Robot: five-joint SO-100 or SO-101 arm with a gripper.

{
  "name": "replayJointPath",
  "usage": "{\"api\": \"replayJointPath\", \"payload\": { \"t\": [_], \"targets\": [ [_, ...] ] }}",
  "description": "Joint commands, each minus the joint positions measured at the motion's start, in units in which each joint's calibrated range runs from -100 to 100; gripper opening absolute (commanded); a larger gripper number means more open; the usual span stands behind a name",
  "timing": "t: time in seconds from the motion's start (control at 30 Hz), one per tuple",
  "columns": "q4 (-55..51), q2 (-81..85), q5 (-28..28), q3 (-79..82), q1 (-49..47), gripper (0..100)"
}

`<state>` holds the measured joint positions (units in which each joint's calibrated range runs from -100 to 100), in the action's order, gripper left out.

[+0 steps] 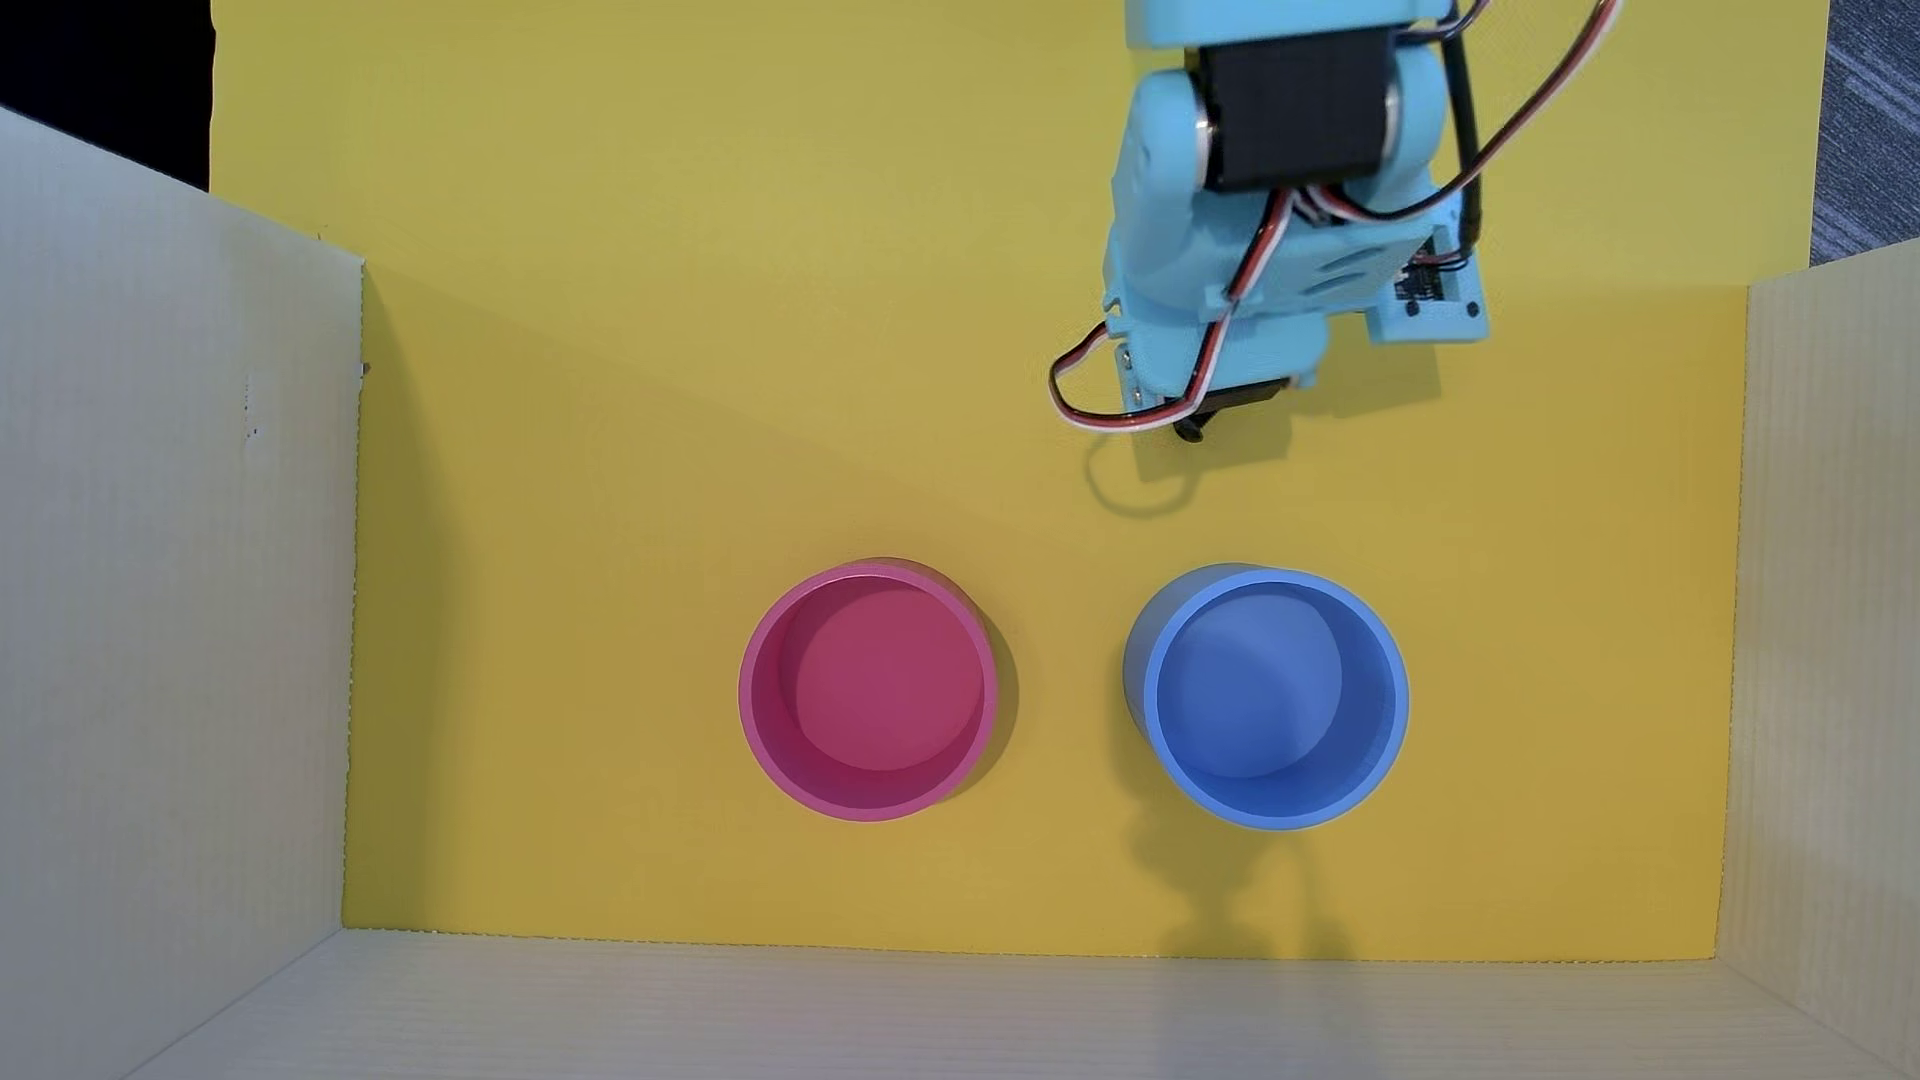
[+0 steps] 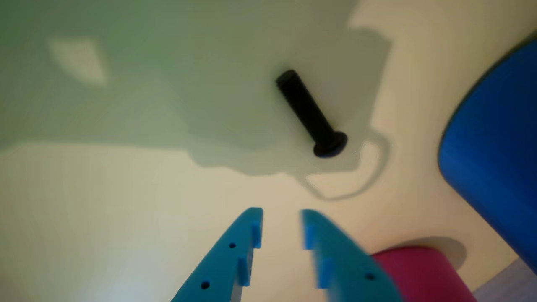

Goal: Pick up the bolt and place it in the pink box

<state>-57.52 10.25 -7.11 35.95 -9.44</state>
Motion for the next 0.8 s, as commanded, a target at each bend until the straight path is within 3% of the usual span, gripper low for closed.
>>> {"api": "replayJointPath", "payload": {
  "t": [0.0, 0.77],
  "targets": [
    [-0.27, -0.07, -0.21, -2.88, -0.34, 18],
    [0.50, -6.55, -2.61, -1.62, -5.05, 19]
  ]
}}
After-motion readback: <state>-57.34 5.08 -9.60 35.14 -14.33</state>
